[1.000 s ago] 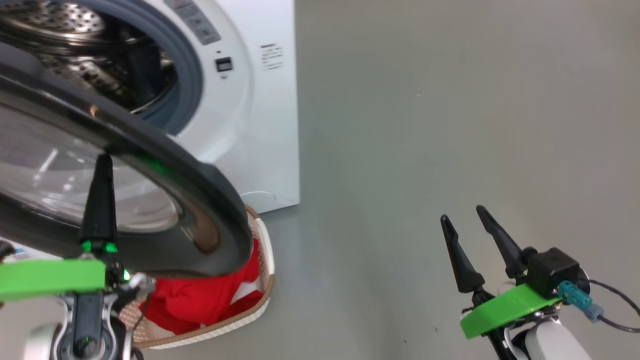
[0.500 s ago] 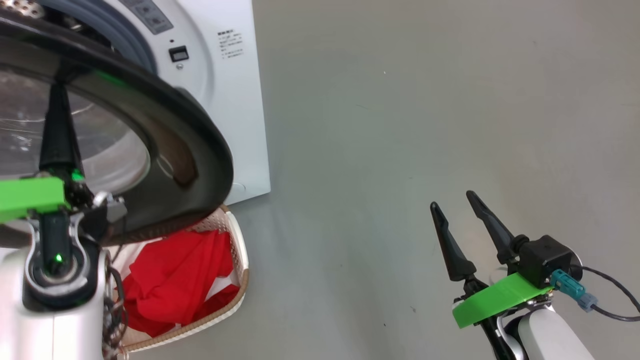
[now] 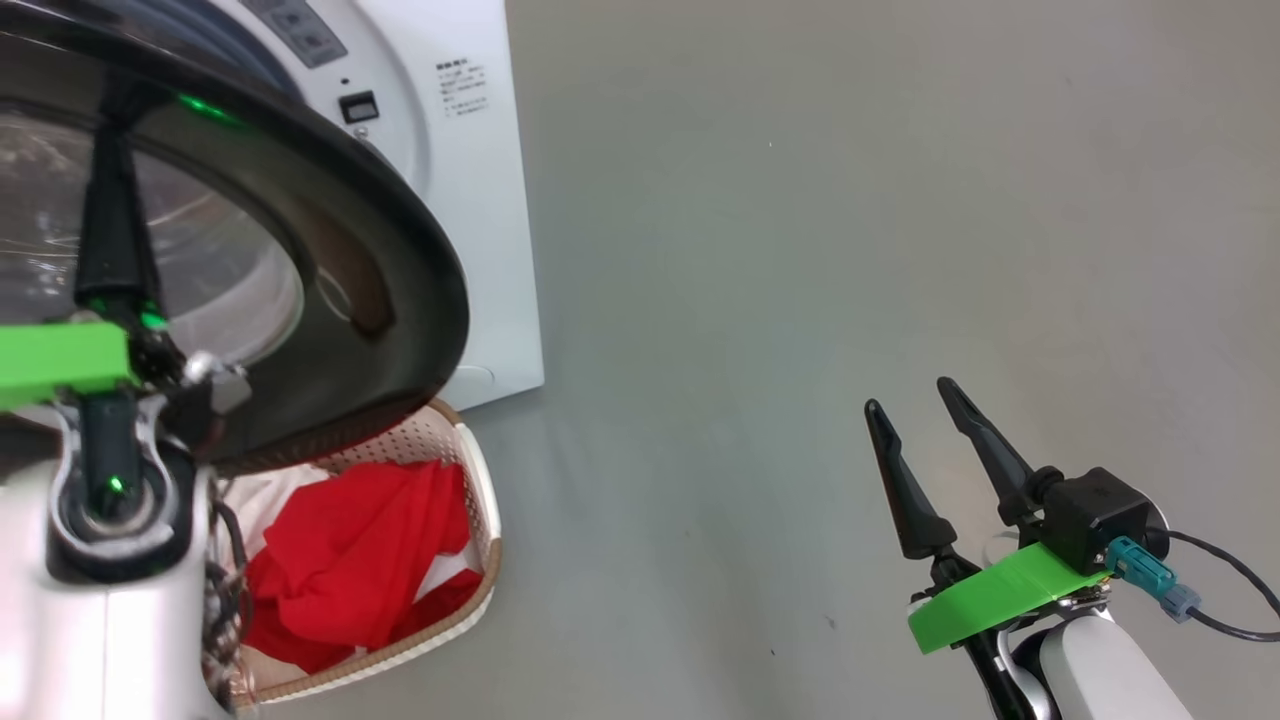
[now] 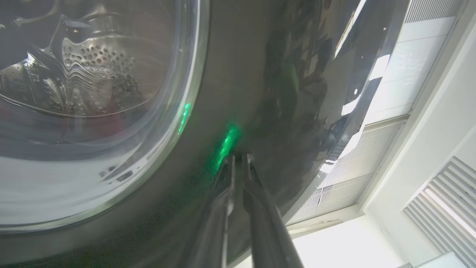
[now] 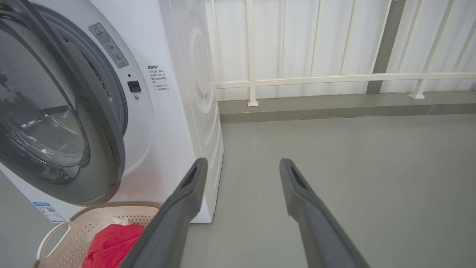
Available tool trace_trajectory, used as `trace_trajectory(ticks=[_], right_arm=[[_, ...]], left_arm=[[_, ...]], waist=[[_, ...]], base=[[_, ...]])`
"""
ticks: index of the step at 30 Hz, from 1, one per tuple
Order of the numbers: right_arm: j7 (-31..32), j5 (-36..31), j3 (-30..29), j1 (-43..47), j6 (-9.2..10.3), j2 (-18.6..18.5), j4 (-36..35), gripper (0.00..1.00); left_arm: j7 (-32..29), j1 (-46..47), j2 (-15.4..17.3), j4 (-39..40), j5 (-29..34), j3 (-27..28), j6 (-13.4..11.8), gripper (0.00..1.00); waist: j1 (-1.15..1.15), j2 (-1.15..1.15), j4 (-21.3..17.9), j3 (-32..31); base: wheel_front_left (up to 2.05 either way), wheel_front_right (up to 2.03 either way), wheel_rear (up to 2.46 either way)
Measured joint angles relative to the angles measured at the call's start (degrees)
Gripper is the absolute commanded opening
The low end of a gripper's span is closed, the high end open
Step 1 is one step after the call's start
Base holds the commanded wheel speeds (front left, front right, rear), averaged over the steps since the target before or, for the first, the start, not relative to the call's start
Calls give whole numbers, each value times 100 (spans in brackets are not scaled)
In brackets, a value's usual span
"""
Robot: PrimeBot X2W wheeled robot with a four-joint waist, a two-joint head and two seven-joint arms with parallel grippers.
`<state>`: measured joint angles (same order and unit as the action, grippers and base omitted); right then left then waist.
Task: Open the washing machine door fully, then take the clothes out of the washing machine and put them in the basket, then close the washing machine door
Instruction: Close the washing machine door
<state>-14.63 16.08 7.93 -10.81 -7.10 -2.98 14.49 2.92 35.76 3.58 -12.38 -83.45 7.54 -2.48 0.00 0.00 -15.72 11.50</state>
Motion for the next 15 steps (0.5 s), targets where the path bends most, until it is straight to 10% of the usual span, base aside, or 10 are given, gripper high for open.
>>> trace_trajectory(ticks=[1,2,15], right_arm=[[0,0,-2,2,0,0,1,100],[0,0,-2,2,0,0,3,100],[0,-57,-103,131,0,-10,20,100]], left_arm=[[-44,-54,0,38,-15,-20,20,95],[-120,-136,-1,81,-30,-60,93,100],[111,-1987,250,486,858,-386,708,100]], waist=[[0,0,20,-24],[0,0,43,-50],[0,0,642,-450]], base=[[0,0,0],[0,0,0],[0,0,0]])
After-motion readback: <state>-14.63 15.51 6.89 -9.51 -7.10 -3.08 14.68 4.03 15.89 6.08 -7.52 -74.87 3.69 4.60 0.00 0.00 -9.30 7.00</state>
